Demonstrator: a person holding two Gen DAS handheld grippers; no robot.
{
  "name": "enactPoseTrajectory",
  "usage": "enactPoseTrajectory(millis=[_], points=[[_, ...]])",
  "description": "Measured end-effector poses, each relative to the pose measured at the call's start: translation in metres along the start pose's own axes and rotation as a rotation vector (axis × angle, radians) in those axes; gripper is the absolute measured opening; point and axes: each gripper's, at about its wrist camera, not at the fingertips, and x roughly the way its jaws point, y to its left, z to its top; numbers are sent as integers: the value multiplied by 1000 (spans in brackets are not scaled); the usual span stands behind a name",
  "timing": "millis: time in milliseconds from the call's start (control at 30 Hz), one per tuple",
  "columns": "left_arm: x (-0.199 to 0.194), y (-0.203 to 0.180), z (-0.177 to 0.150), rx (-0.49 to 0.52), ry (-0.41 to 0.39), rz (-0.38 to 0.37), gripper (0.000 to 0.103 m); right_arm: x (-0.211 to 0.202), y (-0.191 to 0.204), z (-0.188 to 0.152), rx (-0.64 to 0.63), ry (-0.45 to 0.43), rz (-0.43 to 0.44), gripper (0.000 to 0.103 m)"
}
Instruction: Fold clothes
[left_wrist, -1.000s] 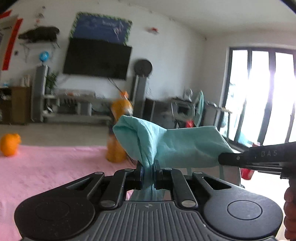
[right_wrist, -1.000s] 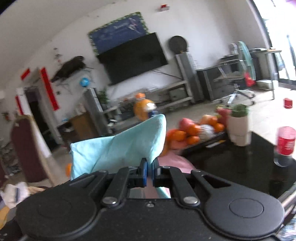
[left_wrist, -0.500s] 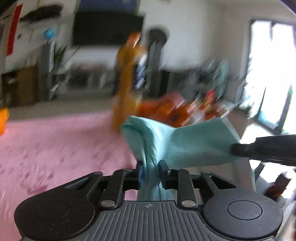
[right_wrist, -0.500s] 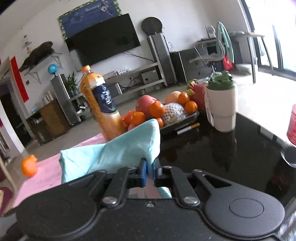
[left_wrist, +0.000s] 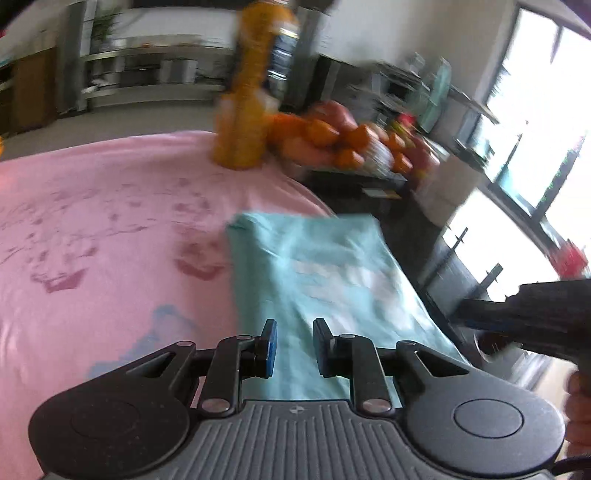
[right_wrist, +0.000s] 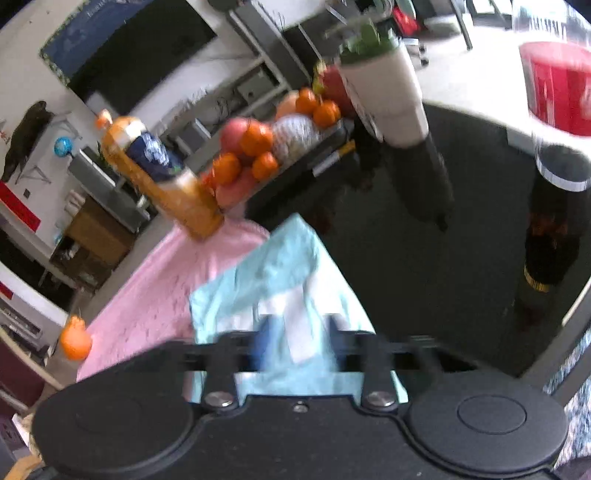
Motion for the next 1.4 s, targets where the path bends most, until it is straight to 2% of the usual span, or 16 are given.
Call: enactPoseTrajectory(millis=[33, 133, 167, 200, 300, 333, 367, 433, 500, 600, 633, 767, 867, 1000, 1100, 1400], points=[[5, -6, -3, 22, 23, -13, 21, 5, -2, -3, 8, 34, 0, 11], [29, -10, -19, 28, 160, -10, 20, 28, -20, -13, 80, 157, -29, 11], [26, -12, -22, 54, 160, 2, 20, 35, -26, -15, 108, 198, -46, 5], [23, -15, -25, 81, 156, 15, 20, 34, -33, -18, 131, 202, -66, 1], [7, -20, -21, 93, 213, 64, 21, 14, -39, -22, 153, 135, -158, 0], [-2, -23, -19, 102, 213, 88, 24, 5, -38, -25, 141, 98, -208, 2], [-11, -25, -17, 111, 211, 111, 31, -6, -34, -28, 162, 58, -228, 8], [-29, -29, -12, 122, 213, 137, 39, -30, -23, -36, 201, -4, -172, 8], [-49, -31, -5, 121, 221, 133, 42, -48, -1, -43, 187, -20, -114, 9], [-79, -32, 4, 137, 228, 119, 55, -72, 34, -48, 122, -21, -98, 27], [-88, -32, 5, 144, 228, 112, 63, -80, 45, -49, 106, -20, -101, 37], [-121, -29, 3, 143, 209, 77, 74, -111, 84, -57, 6, -6, -145, 63], [-141, -29, -3, 163, 192, 80, 74, -127, 104, -65, -70, 6, -177, 77], [-162, -24, -7, 140, 161, 82, 74, -147, 132, -79, -196, 8, -244, 79], [-178, -19, -6, 107, 136, 69, 75, -159, 146, -87, -243, 3, -269, 84], [-198, -19, -10, 117, 105, 71, 78, -188, 165, -103, -311, -22, -337, 86]])
